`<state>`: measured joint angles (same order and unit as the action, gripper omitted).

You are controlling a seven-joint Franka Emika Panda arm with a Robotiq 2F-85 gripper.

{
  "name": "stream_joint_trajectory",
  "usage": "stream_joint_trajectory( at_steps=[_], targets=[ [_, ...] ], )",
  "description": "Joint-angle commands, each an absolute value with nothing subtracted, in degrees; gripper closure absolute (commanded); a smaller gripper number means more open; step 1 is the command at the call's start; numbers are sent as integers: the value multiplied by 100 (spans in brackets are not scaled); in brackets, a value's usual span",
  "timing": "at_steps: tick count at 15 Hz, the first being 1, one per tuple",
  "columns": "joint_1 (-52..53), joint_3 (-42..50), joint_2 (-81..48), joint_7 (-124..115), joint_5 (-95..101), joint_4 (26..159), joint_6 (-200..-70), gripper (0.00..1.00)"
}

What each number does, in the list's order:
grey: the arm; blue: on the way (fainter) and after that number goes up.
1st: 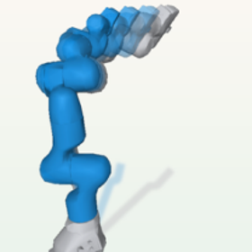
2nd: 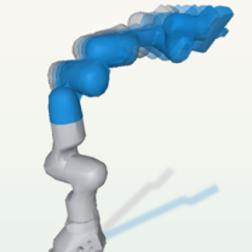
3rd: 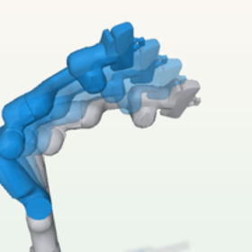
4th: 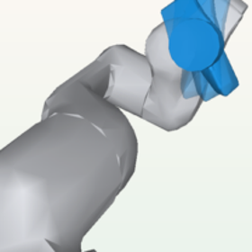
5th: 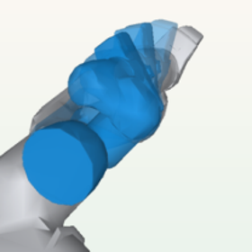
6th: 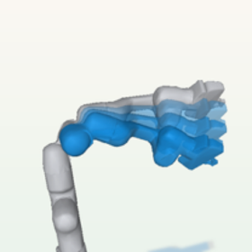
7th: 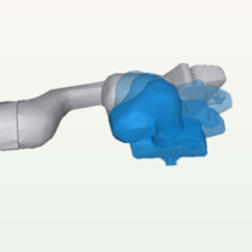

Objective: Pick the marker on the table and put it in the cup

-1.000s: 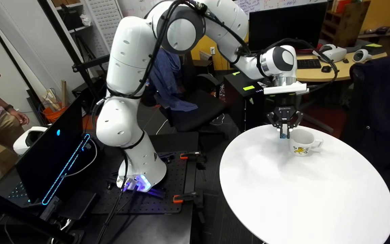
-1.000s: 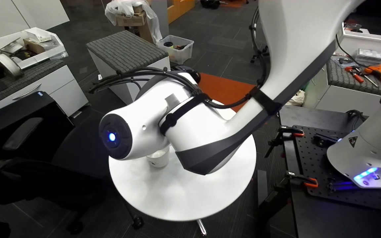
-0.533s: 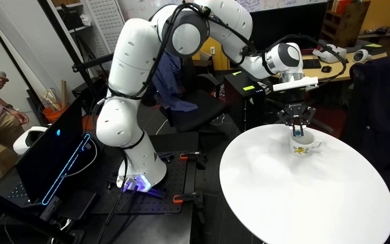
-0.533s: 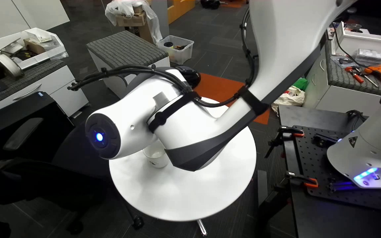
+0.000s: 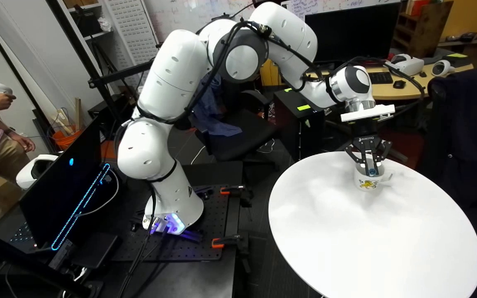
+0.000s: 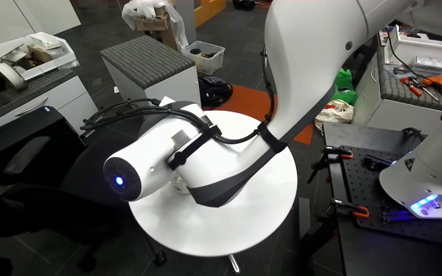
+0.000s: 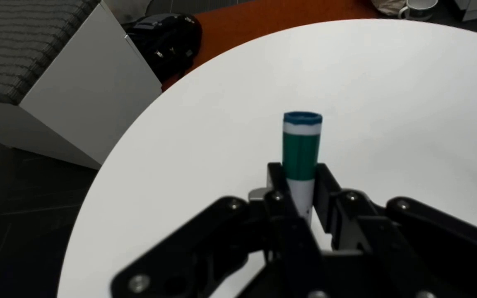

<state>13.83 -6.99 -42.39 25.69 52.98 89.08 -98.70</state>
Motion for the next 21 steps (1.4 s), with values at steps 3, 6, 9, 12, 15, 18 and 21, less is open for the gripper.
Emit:
stream_joint_trajectory(
  at_steps=[3,6,9,12,15,18,21],
  targets=[
    [1402,-735,-4587,2728,5437,8440,-9908,95],
    [1415,-736,-4724,2701,5427,8269,-9949,95],
    [1440,-748,-4866,2661,5395,8092,-10023,95],
    [1477,-766,-4972,2594,5350,7946,-10066,53],
    [1527,-773,-5042,2582,5352,7814,-10054,33],
    [1563,-761,-5031,2533,5350,7765,-10058,9],
    [1589,-728,-4912,2363,5367,7807,-10067,0]
  ],
)
